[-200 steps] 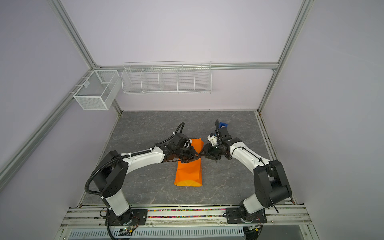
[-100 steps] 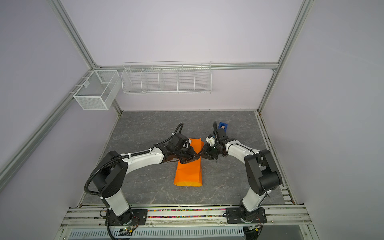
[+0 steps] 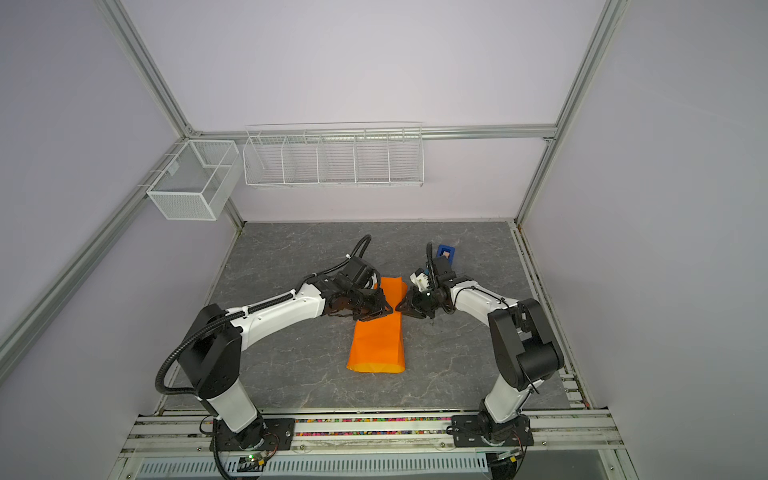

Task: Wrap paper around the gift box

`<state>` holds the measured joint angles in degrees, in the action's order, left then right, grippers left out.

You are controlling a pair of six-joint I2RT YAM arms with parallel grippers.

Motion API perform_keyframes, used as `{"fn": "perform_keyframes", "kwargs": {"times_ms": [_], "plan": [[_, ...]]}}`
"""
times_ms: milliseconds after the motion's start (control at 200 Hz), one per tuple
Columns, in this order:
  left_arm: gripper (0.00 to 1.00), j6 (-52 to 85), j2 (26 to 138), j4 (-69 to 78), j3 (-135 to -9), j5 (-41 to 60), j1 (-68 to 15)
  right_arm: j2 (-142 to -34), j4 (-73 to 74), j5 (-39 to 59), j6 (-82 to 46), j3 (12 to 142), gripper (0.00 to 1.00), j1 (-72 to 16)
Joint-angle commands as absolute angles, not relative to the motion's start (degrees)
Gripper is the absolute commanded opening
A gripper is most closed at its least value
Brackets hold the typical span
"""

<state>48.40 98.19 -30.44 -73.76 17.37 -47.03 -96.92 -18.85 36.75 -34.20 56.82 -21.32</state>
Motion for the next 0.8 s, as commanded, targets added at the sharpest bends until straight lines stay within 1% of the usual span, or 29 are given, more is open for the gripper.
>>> {"fn": "perform_keyframes", "kwargs": {"times_ms": [0,100,200,280,380,475,620,675,735,795], "plan": [[0.27,41.5,94.1,-42.7,-75.5,11.0,-45.2,-99.0,-22.1,33.8,-33.0,55.0,0.27,-21.8],[0.38,39.2,92.5,-44.9,-73.4,9.4,-43.6,-98.8,-22.4,33.8,-32.9,55.2,0.26,-21.8],[0.5,37.4,92.4,-43.8,-70.6,11.1,-42.2,-98.6,-22.5,33.7,-32.9,55.0,0.26,-21.8],[0.54,36.6,93.5,-42.9,-69.5,12.8,-41.9,-98.6,-22.7,33.7,-32.9,55.0,0.26,-21.8],[0.55,36.2,95.6,-42.4,-68.6,13.2,-41.9,-98.4,-22.8,33.7,-32.8,55.0,0.26,-21.8],[0.53,36.5,97.3,-42.4,-68.0,12.9,-41.9,-98.0,-23.0,33.7,-33.0,54.9,0.27,-21.9],[0.53,37.2,98.0,-42.1,-66.6,12.5,-41.9,-95.8,-23.7,34.0,-33.1,54.9,0.27,-22.0],[0.53,37.3,98.2,-42.0,-66.2,12.6,-41.9,-94.2,-24.0,34.0,-33.2,55.0,0.3,-22.1],[0.53,37.5,98.3,-41.8,-65.9,12.7,-41.9,-92.5,-24.3,34.2,-33.4,54.9,0.39,-22.4],[0.53,37.6,98.4,-41.7,-65.8,12.7,-41.9,-91.0,-24.3,34.8,-33.7,54.6,0.43,-22.7]]}}
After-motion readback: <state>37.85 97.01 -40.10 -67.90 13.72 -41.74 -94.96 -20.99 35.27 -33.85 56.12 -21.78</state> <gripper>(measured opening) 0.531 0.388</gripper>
